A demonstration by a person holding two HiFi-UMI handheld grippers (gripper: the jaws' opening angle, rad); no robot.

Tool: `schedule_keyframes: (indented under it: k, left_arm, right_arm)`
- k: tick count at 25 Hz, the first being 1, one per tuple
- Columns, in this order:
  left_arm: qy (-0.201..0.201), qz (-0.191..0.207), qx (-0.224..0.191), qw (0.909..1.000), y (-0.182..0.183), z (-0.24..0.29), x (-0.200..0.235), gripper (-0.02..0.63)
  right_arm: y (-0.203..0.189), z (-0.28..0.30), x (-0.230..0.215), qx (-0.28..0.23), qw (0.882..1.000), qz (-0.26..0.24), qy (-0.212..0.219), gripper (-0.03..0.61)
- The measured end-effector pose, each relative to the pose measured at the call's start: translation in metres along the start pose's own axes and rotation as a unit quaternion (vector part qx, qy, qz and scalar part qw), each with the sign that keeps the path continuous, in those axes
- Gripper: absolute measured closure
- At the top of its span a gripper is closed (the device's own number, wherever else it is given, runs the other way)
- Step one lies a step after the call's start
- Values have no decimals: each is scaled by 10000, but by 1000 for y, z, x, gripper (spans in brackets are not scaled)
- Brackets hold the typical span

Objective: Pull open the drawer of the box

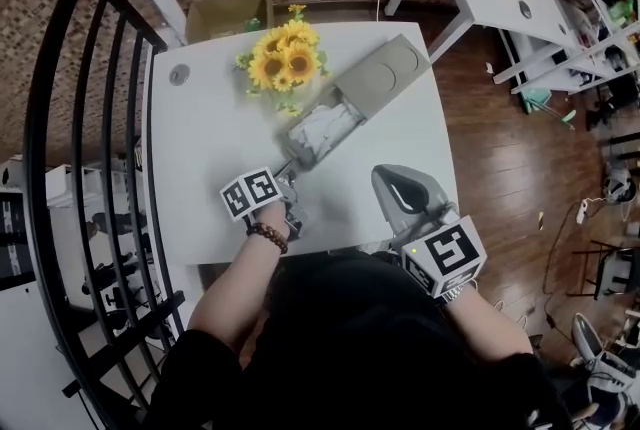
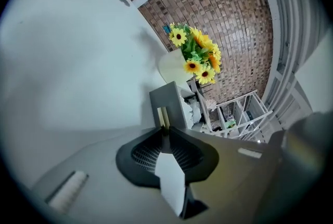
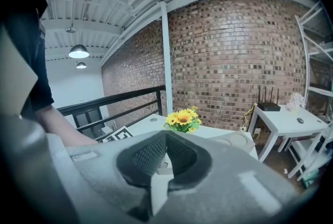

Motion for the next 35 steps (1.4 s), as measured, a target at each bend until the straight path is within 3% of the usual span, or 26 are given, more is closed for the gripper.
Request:
schedule_keyframes:
  k: [3,10,15,19,22,27,31,35]
  left_arm:
    - [217,206,-110,9995,1,-7,1,563]
    - [279,481,-578,9968,3,-26,-13,580]
    - [301,1005,-788,9914,-17,-43,-35,600]
    - [249,1669,-854,9820,-43,-56,-63,600]
    - [244,2403,-922,9660,-64,-69,-87,600]
    - [120,3548,-1016,9293,-101,-92,-132,600]
    - [11,4163,-1043,9032,-131,-105,-156,600]
    - [-44,4562,-1046,8837,-156,-114,-169,600]
  right_arm:
    - [0,-6,1,-63,10000,7,39,589]
    - [-6,-25,0,-221,9996,58,173,589]
    - [-12,-49,1,-358,9990,93,263,589]
    - [-18,-70,5,-479,9982,86,348,589]
    - [-24,-86,11,-537,9977,82,409,589]
    - [-32,-109,19,-673,9967,81,445,589]
    - [-35,-126,25,-793,9958,49,446,589]
    - [-38,-138,30,-910,9949,18,437,589]
Point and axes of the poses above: the fingertips, and each gripper's own axes: z forward along the fingers, x to its left, y out of its top, the point moved 2 cm from there along -z, backward along the fingers, and after that the axes turned 10 degrees about -z, right-handed, at the moved point
